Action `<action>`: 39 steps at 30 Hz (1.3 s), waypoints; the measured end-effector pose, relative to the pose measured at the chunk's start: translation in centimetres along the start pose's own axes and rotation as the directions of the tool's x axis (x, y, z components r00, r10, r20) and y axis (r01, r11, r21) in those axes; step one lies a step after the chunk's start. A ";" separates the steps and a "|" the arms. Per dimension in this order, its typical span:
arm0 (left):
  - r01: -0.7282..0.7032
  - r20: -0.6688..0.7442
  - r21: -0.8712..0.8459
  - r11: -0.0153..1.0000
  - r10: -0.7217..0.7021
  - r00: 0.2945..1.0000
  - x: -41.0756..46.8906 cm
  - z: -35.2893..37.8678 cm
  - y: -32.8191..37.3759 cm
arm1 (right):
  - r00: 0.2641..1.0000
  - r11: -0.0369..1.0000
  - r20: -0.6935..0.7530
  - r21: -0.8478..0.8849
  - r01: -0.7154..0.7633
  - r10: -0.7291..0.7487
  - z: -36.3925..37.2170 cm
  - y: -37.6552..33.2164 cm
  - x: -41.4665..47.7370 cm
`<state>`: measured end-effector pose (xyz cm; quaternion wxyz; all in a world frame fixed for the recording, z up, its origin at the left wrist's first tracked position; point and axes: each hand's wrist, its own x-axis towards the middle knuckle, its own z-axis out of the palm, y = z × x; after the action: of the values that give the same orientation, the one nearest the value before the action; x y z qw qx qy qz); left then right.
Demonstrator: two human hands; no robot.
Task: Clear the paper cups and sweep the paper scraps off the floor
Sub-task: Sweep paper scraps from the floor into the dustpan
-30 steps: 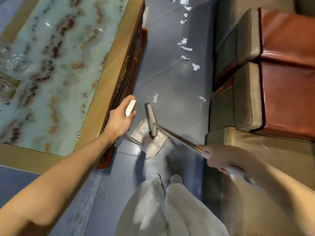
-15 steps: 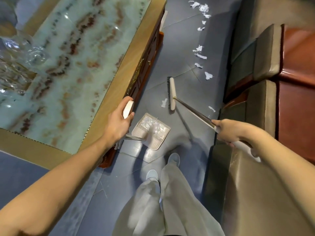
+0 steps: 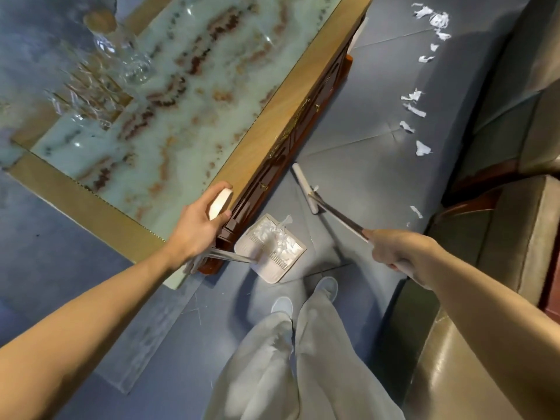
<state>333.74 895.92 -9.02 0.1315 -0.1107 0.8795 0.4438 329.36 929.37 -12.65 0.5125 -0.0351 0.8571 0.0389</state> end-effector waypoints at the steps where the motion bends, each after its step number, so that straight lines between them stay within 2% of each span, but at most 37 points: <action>1: 0.004 0.000 0.002 1.000 -0.004 1.000 -0.4 -0.2 -0.4 | 1.000 1.000 0.013 -0.002 0.015 -0.015 0.6 -0.5 -0.7; 5: 0.016 -0.018 -0.003 1.000 -0.016 1.000 -1.3 -0.2 -1.4 | 0.998 0.998 0.043 0.042 0.043 -0.045 3.3 -2.1 -2.9; 8: 0.014 -0.027 -0.021 1.000 -0.015 1.000 -0.9 -0.2 -1.9 | 0.996 0.984 0.087 0.177 0.009 -0.025 4.7 -3.4 -4.0; 11: 0.017 -0.025 -0.031 0.999 -0.018 1.000 -0.5 0.5 -2.0 | 0.993 0.962 0.074 0.262 0.075 -0.097 5.5 -4.5 -5.5; 13: -0.003 -0.006 -0.015 1.000 0.003 1.000 -0.2 1.0 -1.8 | 0.986 0.942 0.125 0.329 0.067 -0.114 5.9 -4.6 -6.6; 16: -0.040 0.017 -0.008 0.999 0.040 0.999 0.1 1.3 -1.4 | 0.979 0.940 0.168 0.335 0.055 -0.117 5.4 -3.6 -7.7; 22: -0.126 0.068 0.000 0.992 0.125 0.990 1.3 2.1 0.7 | 0.991 0.963 0.120 0.269 0.020 -0.054 4.1 1.3 -10.6; 25: -0.170 0.091 -0.014 0.985 0.171 0.981 2.9 3.6 2.9 | 0.999 0.970 0.048 0.243 0.004 -0.016 4.1 3.9 -12.1; 28: -0.213 0.096 -0.023 0.977 0.215 0.972 5.1 5.5 5.6 | 0.998 0.955 -0.022 0.293 -0.051 0.060 3.8 6.8 -12.9; 32: -0.222 0.127 -0.050 0.974 0.226 0.966 8.7 9.1 9.3 | 0.994 0.931 0.005 0.349 -0.102 0.107 2.1 11.8 -13.3; 36: -0.294 0.163 -0.023 0.956 0.294 0.942 12.6 13.5 13.5 | 0.981 0.786 0.032 0.594 -0.172 0.190 0.8 17.2 -12.5; 39: -0.347 0.174 0.014 0.938 0.340 0.924 14.5 16.6 16.8 | 0.974 0.757 0.032 0.624 -0.195 0.225 0.0 20.6 -11.8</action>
<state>317.05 918.04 -10.66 0.1283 0.0861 0.8805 0.4481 332.92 950.09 -1.63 0.4679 0.2317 0.8315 -0.1899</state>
